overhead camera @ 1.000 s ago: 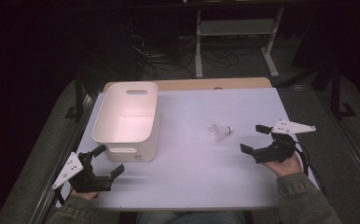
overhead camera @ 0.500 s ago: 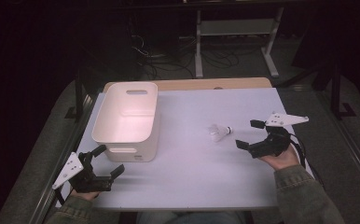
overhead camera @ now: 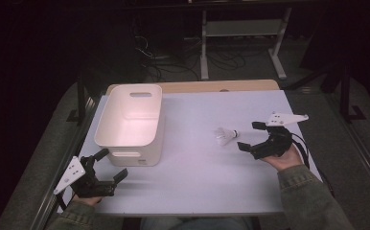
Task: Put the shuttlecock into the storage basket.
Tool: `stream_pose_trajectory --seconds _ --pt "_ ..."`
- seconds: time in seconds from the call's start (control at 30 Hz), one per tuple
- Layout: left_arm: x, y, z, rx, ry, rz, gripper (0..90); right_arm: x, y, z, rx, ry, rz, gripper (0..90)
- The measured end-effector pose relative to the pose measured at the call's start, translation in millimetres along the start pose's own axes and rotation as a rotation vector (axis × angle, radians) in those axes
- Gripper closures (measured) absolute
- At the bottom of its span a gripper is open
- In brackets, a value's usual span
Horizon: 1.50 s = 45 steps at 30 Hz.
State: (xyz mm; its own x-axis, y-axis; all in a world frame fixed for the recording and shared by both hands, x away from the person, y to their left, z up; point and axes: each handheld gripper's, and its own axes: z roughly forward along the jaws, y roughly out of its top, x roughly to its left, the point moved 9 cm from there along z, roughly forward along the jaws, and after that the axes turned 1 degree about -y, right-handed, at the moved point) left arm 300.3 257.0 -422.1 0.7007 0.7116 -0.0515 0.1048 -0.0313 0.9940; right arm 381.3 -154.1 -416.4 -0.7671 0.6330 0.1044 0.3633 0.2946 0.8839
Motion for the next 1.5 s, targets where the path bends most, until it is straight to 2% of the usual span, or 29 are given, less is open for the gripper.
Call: stream_pose_trajectory --seconds 0.63,0.7,0.9,1.13,1.33,1.37,1.5 --pt "1.0 1.4 -1.7 -0.007 0.007 -0.005 0.0 -6.5 -5.7 27.8 0.080 0.016 0.012 0.0" --pt "1.0 1.6 -2.0 -0.006 0.005 -0.004 0.0 -6.6 -7.7 33.1 0.103 0.021 0.011 0.0" --pt "1.3 2.0 -2.1 -0.009 0.005 -0.002 0.0 -7.6 -9.1 40.7 0.109 0.026 0.015 0.0" --pt "1.9 2.3 -2.3 -0.011 0.007 0.002 0.0 -8.3 -14.7 49.9 0.141 0.037 0.017 0.0" --pt "1.7 2.4 -2.3 -0.013 0.009 -0.003 0.0 -9.8 -19.7 56.2 0.169 0.044 0.030 0.4" --pt "1.9 2.4 -2.3 -0.013 0.009 -0.001 0.0 -9.8 -22.5 58.1 0.185 0.063 0.045 3.1" --pt "2.2 2.7 -2.4 -0.016 0.010 -0.002 0.0 -11.8 -26.7 61.5 0.206 0.070 0.057 5.5"
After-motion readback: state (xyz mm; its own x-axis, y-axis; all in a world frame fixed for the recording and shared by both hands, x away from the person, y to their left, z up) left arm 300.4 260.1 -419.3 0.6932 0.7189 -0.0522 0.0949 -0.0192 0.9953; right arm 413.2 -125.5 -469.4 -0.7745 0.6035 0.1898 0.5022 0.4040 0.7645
